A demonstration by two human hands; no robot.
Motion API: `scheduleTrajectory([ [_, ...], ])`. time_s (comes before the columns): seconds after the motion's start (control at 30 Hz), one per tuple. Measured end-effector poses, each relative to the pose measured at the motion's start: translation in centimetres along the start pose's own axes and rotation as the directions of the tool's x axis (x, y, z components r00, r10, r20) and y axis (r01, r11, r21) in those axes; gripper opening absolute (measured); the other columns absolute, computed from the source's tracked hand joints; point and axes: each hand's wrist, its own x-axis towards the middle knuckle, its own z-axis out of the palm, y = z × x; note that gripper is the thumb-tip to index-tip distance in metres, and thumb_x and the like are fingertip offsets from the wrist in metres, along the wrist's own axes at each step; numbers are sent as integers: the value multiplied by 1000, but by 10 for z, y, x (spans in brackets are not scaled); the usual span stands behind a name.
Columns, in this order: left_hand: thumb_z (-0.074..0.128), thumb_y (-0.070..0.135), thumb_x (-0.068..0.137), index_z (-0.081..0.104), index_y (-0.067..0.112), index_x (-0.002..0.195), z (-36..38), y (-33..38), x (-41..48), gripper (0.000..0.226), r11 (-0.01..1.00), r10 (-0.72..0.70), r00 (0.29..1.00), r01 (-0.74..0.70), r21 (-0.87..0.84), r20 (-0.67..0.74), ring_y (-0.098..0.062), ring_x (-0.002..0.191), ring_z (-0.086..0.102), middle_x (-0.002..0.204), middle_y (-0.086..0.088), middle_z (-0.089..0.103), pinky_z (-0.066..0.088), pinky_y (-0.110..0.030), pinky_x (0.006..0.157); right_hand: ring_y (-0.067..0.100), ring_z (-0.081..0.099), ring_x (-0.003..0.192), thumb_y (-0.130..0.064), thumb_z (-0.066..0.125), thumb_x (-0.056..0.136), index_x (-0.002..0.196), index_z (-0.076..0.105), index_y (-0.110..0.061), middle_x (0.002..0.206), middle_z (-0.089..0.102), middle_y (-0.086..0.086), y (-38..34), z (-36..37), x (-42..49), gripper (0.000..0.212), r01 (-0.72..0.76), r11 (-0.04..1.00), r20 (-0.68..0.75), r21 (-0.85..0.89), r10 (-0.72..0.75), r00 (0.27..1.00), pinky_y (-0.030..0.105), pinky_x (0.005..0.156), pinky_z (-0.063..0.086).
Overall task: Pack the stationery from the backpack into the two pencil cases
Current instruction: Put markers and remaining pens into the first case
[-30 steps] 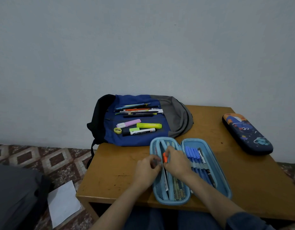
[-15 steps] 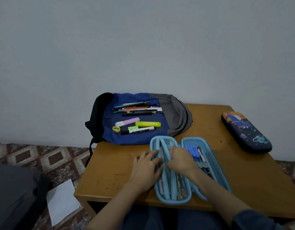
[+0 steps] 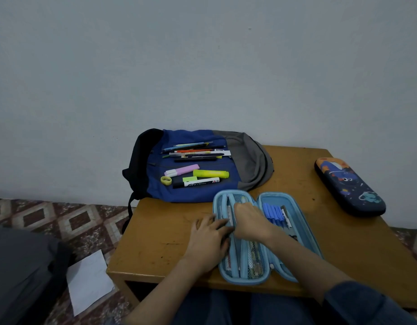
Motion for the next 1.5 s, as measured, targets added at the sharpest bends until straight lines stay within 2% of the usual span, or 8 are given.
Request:
scheduleTrajectory([
  [0.1,36,37,97,41,31,137,1,1,0,41,998,-22,999,21,-60,-24,-17,138,19,146,12,37,15,-40,109,19,38,50,-14,65,79,54,48,-2,55,48,13,9,3,1,33,-6,981,14,196,4,1000,24,48,32],
  [0.2,35,37,97,38,34,139,3,0,1,41,994,-51,998,46,-97,-47,-13,137,20,144,15,39,16,-38,108,21,58,77,-9,58,87,85,73,1,86,69,15,23,11,-1,19,35,961,-53,273,-21,998,15,71,38],
  [0.43,1,59,75,38,38,138,7,-3,0,76,998,57,998,-57,27,-30,-20,137,19,151,7,29,13,-45,109,16,40,125,-26,56,91,122,60,-21,137,40,-4,31,22,-11,32,123,991,-137,59,-114,984,27,92,39],
  [0.57,6,58,79,47,33,131,-1,-2,0,72,986,112,994,-113,120,9,-27,133,30,145,-2,37,17,-52,107,17,40,124,-31,60,89,131,49,-18,136,44,-5,32,25,-7,45,101,992,-134,69,-91,987,28,99,38],
  [0.73,34,51,82,65,36,92,-5,0,-2,36,978,65,998,-65,197,6,-20,95,64,107,2,67,51,-49,79,17,37,127,-31,57,91,135,48,-16,141,40,-7,35,27,-7,48,110,993,-134,50,-102,986,29,103,36],
  [0.93,30,44,96,56,27,119,3,-6,1,39,996,85,990,-82,34,-115,-16,130,33,139,7,44,18,-41,109,17,38,126,-31,51,94,135,49,-19,142,40,-8,39,32,-6,43,125,990,-154,71,-113,982,29,102,36],
  [1.17,39,36,97,52,28,127,6,-30,2,34,986,-21,962,-26,-165,-271,-6,127,35,137,11,45,23,-24,105,17,30,129,-30,44,97,145,31,-24,151,29,-12,42,37,-6,50,104,991,-257,80,-80,963,34,105,32],
  [1.5,51,23,94,56,13,124,-21,-82,41,32,954,-262,897,184,-238,-356,-18,121,43,127,-3,55,35,-30,102,18,41,117,-33,46,94,128,55,-23,133,54,-12,50,48,4,37,139,981,-337,134,-87,938,33,99,31],
])
